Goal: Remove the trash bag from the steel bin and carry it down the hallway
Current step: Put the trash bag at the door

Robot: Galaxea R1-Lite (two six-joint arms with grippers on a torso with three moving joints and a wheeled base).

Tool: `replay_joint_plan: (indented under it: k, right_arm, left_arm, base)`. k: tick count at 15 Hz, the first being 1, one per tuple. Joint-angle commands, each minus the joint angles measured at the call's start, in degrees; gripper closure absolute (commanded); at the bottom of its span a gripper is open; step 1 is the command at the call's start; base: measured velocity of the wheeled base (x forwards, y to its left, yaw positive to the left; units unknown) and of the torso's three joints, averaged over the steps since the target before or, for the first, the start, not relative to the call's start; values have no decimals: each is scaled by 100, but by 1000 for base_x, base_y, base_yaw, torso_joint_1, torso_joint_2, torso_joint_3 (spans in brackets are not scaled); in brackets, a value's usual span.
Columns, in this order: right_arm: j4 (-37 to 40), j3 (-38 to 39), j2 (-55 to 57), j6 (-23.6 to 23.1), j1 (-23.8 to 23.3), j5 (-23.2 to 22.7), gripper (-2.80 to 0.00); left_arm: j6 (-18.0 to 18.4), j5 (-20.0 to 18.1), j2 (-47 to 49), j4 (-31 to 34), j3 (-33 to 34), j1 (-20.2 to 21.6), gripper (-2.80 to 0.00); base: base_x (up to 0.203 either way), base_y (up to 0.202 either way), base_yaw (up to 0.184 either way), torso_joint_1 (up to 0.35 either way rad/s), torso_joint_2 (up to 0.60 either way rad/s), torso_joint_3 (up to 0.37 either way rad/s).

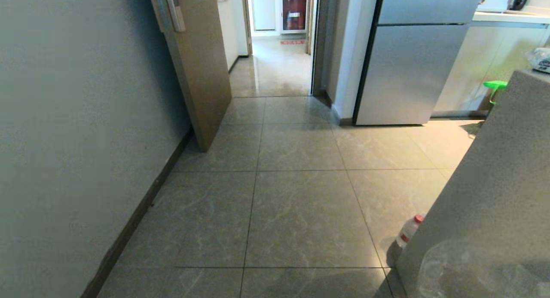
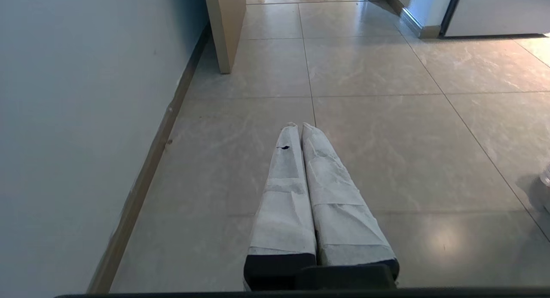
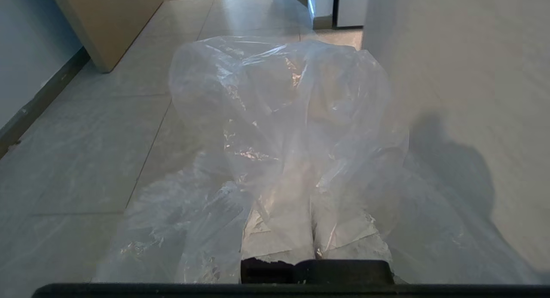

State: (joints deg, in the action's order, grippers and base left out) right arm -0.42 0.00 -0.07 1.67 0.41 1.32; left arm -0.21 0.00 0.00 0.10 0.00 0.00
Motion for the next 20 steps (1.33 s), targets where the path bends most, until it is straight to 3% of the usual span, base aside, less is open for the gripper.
replay_joint_plan:
  k: [1, 20]
  right_arm:
    - [-2, 9, 7, 0, 2, 0, 0]
    - [-2, 15, 7, 0, 2, 0, 0]
  left_arm:
    - [-2, 0, 0, -1, 0, 0, 0]
    - [-14, 0, 0, -1, 9, 0, 0]
  base:
    - [190, 0, 1, 6, 2, -1]
    - [190, 0, 1, 1, 3, 3]
